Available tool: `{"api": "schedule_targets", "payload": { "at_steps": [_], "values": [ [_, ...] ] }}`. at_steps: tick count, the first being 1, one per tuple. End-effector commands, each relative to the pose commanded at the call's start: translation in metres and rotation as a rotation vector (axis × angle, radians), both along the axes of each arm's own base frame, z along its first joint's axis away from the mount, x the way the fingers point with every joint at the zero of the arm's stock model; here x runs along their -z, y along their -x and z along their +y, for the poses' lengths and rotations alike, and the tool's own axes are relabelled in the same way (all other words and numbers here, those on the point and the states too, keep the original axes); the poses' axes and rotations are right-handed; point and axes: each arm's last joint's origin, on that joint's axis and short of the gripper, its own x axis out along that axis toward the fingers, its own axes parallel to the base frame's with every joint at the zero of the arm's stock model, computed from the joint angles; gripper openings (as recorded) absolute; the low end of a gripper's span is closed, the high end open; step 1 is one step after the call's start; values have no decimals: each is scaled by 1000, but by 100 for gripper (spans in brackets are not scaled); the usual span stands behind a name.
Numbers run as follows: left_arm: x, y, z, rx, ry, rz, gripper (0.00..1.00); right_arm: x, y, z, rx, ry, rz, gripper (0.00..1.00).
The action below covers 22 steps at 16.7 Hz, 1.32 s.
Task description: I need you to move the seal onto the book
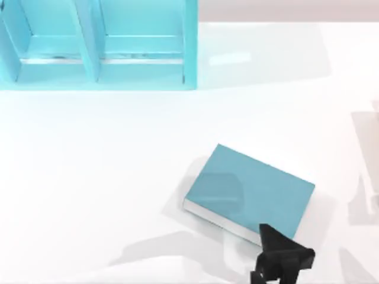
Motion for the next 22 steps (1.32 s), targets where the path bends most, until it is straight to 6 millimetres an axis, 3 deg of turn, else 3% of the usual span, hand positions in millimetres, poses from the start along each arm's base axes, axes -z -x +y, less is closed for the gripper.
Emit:
{"api": "schedule_targets", "payload": {
  "at_steps": [5, 13, 18, 22],
  "values": [
    [-15, 22, 3, 1, 29, -24, 100, 0, 0, 0, 0, 0, 0, 100],
    [-20, 17, 6, -11, 25, -17, 100, 0, 0, 0, 0, 0, 0, 100],
    [-51, -23, 27, -77, -45, 87, 100, 0, 0, 0, 0, 0, 0, 100],
    [-84, -71, 73, -113, -158, 267, 100, 0, 0, 0, 0, 0, 0, 100]
  ]
}}
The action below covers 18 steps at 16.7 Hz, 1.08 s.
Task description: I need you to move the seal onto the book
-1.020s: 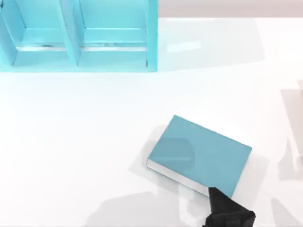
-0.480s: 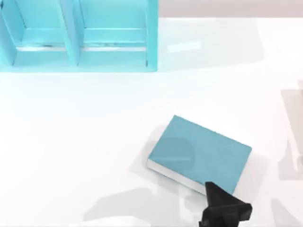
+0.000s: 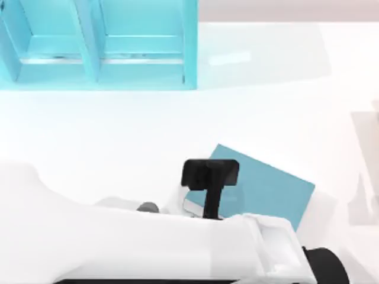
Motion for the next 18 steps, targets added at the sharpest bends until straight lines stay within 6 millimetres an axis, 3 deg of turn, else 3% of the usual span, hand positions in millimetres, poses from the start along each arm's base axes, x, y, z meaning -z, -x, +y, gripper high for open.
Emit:
{"api": "schedule_targets", "payload": {
  "at_steps": [4, 7, 10, 13, 18],
  "values": [
    [-26, -40, 71, 88, -119, 233, 100, 0, 0, 0, 0, 0, 0, 100],
    [-34, -53, 132, 259, -205, 360, 100, 0, 0, 0, 0, 0, 0, 100],
    [-32, -51, 188, 476, -310, 378, 100, 0, 0, 0, 0, 0, 0, 100],
    [-22, -40, 233, 662, -467, 281, 100, 0, 0, 0, 0, 0, 0, 100],
    [1, -18, 278, 760, -837, 7, 100, 0, 0, 0, 0, 0, 0, 100]
  ]
}}
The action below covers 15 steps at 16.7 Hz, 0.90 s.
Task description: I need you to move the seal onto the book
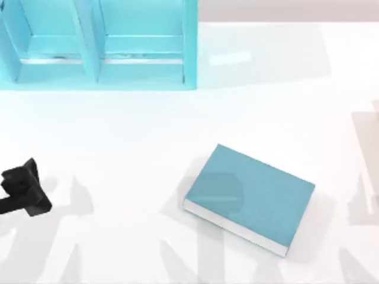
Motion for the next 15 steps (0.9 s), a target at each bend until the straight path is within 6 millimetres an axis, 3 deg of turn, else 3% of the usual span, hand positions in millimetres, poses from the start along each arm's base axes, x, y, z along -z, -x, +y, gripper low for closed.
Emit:
{"api": "schedule_targets", "payload": {
  "at_steps": [7, 15],
  "values": [
    [17, 13, 24, 27, -317, -381, 100, 0, 0, 0, 0, 0, 0, 100],
    [18, 14, 25, 23, -339, -404, 100, 0, 0, 0, 0, 0, 0, 100]
  ]
}}
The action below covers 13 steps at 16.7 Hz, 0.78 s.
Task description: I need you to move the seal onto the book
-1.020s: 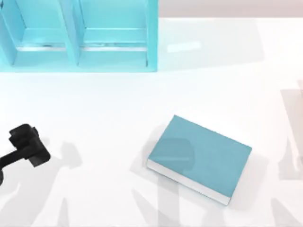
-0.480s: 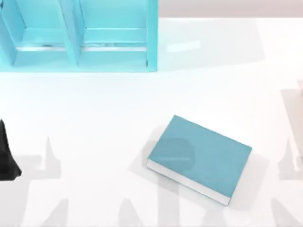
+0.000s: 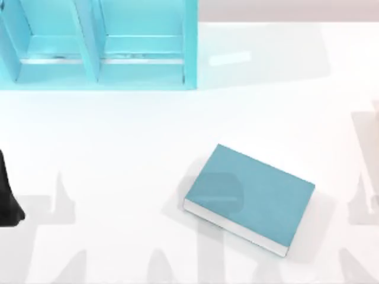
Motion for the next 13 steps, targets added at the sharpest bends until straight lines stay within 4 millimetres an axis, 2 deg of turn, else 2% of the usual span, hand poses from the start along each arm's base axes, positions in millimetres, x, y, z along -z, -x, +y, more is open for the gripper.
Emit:
{"api": "schedule_targets", "payload": {
  "at_steps": [3, 7, 9, 13],
  "values": [
    [0, 0, 0, 0, 0, 0, 100, -11, 0, -2, 25, 24, 48, 100],
    [0, 0, 0, 0, 0, 0, 100, -50, -9, -9, 86, 85, 231, 100],
    [0, 0, 0, 0, 0, 0, 100, -73, -24, -15, 113, 113, 373, 100],
    [0, 0, 0, 0, 0, 0, 100, -108, -72, -35, 142, 141, 697, 100]
  ]
}}
